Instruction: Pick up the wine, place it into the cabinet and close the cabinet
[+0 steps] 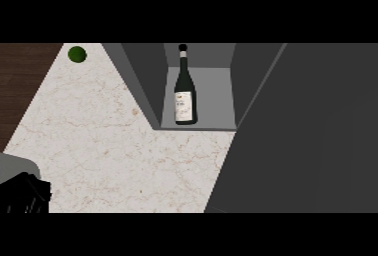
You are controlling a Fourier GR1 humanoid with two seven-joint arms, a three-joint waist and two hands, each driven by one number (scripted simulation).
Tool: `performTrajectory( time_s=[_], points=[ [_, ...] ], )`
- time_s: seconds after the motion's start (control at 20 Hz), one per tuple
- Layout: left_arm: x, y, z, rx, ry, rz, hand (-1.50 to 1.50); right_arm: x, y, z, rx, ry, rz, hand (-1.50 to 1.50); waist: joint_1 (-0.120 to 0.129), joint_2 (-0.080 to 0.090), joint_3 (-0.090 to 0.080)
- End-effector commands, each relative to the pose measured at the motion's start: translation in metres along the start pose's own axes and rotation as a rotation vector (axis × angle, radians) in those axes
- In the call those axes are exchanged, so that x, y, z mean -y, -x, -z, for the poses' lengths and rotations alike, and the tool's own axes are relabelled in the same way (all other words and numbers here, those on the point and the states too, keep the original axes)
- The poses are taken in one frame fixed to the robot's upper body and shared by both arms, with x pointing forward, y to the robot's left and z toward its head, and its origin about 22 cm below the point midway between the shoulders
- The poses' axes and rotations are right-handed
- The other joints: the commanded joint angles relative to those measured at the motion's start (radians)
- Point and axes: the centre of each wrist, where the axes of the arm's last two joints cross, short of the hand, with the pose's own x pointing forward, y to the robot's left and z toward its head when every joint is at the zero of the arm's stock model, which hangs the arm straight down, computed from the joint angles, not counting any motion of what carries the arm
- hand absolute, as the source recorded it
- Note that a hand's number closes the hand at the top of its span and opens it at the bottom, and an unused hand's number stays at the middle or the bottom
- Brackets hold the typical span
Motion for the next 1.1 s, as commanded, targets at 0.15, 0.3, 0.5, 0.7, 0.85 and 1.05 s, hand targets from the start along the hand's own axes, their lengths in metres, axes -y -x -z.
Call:
performTrajectory(
  time_s=[0.15, 0.3, 0.5, 0.7, 0.85, 1.05],
  points=[
    [-0.005, -0.002, -0.005, -0.002, -0.012, -0.001, 1.50, -0.032, -0.032, 0.056, 0.067, -0.092, 0.014, 1.50, -0.002, -0.001, 0.000],
    [-0.017, -0.002, 0.015, 0.002, -0.006, 0.001, 1.50, -0.034, -0.026, 0.089, 0.051, -0.092, 0.028, 1.50, -0.009, 0.000, 0.000],
    [-0.021, -0.001, -0.002, -0.001, 0.010, -0.019, 1.50, -0.020, -0.044, 0.131, 0.064, -0.056, 0.042, 1.50, 0.006, 0.001, 0.000],
    [-0.011, -0.003, -0.009, 0.002, 0.009, -0.002, 1.50, -0.009, -0.026, 0.149, 0.051, -0.030, 0.092, 1.50, 0.001, 0.001, 0.001],
    [-0.007, -0.003, -0.007, 0.014, 0.006, -0.018, 1.50, -0.016, -0.048, 0.176, 0.044, -0.018, 0.096, 1.50, 0.004, 0.000, 0.001],
    [-0.012, -0.005, -0.013, 0.005, 0.002, -0.017, 1.50, 0.007, -0.023, 0.185, 0.056, 0.009, 0.120, 1.50, -0.001, 0.000, 0.001]
  ],
)
